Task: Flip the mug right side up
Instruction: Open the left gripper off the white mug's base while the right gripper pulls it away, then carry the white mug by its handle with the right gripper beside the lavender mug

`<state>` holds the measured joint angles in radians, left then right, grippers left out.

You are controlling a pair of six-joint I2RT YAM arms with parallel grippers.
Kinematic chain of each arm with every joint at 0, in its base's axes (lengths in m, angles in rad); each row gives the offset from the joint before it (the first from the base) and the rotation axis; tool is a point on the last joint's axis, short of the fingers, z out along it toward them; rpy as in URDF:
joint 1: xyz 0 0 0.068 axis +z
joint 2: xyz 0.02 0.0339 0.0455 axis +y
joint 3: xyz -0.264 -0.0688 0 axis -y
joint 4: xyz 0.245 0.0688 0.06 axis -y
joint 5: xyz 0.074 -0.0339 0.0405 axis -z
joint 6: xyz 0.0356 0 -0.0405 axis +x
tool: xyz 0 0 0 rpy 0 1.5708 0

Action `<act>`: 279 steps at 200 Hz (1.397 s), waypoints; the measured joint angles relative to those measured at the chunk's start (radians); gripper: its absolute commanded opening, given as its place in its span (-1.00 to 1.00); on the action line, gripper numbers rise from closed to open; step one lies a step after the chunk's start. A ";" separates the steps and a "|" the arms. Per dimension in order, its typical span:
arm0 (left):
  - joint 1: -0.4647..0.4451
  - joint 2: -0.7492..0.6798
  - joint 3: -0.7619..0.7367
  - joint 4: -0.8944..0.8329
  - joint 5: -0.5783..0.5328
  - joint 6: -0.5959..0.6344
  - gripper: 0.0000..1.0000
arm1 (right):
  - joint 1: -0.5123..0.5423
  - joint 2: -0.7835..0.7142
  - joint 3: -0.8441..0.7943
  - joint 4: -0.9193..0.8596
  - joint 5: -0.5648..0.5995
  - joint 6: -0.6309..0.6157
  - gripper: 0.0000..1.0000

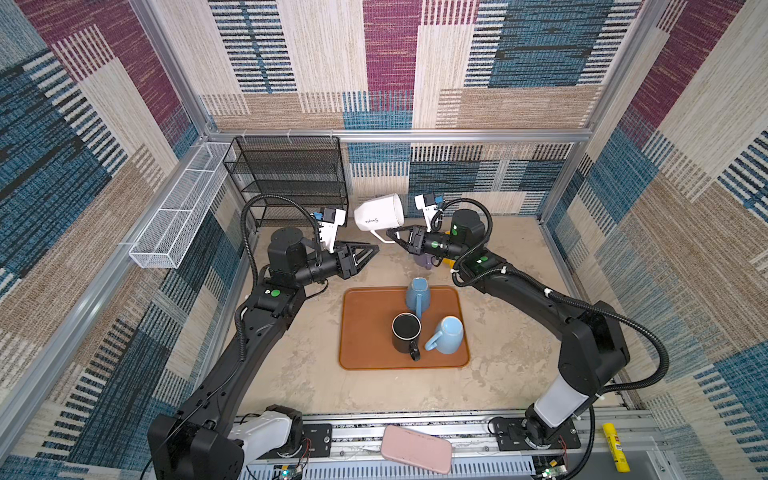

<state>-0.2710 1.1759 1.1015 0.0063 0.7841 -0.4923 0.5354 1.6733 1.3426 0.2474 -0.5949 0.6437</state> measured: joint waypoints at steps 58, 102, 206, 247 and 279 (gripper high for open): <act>0.000 0.000 0.002 -0.028 -0.020 0.016 -0.20 | -0.001 0.034 0.089 -0.201 0.171 -0.098 -1.00; 0.000 0.001 0.002 -0.034 -0.021 0.020 -0.19 | -0.001 0.111 0.185 -0.361 0.290 -0.134 -1.00; 0.000 0.007 0.002 -0.050 -0.026 0.023 -0.19 | 0.010 0.317 0.447 -0.668 0.472 -0.207 -1.00; 0.000 0.009 0.002 -0.056 -0.027 0.023 -0.19 | 0.034 0.415 0.550 -0.778 0.554 -0.241 -1.00; 0.000 0.010 -0.001 -0.056 -0.031 0.024 -0.18 | 0.055 0.481 0.623 -0.851 0.614 -0.256 -1.00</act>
<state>-0.2710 1.1854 1.1004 -0.0494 0.7528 -0.4686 0.5900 2.1548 1.9652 -0.6037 0.0189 0.3878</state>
